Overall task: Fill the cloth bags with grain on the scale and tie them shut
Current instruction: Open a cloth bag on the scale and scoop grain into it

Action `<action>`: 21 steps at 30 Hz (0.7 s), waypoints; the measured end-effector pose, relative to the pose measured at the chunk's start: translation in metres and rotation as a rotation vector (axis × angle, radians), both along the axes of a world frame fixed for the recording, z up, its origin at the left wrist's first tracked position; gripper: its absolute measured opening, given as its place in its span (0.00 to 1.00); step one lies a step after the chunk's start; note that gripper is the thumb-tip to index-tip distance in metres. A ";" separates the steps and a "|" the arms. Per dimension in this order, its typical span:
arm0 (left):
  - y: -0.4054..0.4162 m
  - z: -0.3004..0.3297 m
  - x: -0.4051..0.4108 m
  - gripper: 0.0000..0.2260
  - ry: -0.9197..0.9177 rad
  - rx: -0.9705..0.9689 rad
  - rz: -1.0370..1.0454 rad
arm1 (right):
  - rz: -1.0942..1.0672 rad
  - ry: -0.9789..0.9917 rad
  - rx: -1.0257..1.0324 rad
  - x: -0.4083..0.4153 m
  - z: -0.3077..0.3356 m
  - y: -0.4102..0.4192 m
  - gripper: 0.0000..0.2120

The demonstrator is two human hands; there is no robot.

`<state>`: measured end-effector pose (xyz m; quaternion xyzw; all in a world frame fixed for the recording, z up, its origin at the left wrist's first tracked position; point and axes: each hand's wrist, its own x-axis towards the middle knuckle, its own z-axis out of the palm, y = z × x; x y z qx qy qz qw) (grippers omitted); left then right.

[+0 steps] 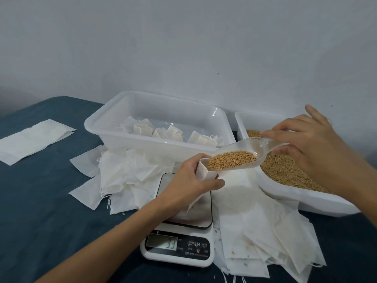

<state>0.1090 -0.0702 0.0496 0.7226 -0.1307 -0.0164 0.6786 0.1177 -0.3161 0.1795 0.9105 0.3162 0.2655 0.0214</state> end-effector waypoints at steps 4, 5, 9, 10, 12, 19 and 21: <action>0.000 0.000 0.000 0.17 0.000 0.008 0.007 | -0.004 0.002 -0.005 -0.001 0.000 0.001 0.18; 0.000 0.000 -0.001 0.17 0.002 0.005 0.004 | -0.004 0.001 -0.005 -0.001 0.000 0.001 0.18; 0.000 0.001 -0.001 0.18 0.007 0.003 0.009 | -0.003 0.001 -0.005 -0.002 0.000 0.002 0.18; 0.000 0.001 -0.001 0.17 0.006 0.002 0.008 | -0.005 0.005 -0.003 -0.002 0.000 0.002 0.18; 0.000 0.001 -0.002 0.18 0.006 0.004 0.010 | -0.010 0.012 -0.003 -0.002 0.000 0.002 0.18; -0.002 -0.003 0.000 0.25 0.020 0.017 0.037 | -0.009 0.012 -0.005 -0.002 -0.001 0.002 0.18; -0.001 -0.004 0.002 0.25 0.025 0.013 0.040 | -0.011 0.024 -0.002 -0.002 -0.002 0.002 0.18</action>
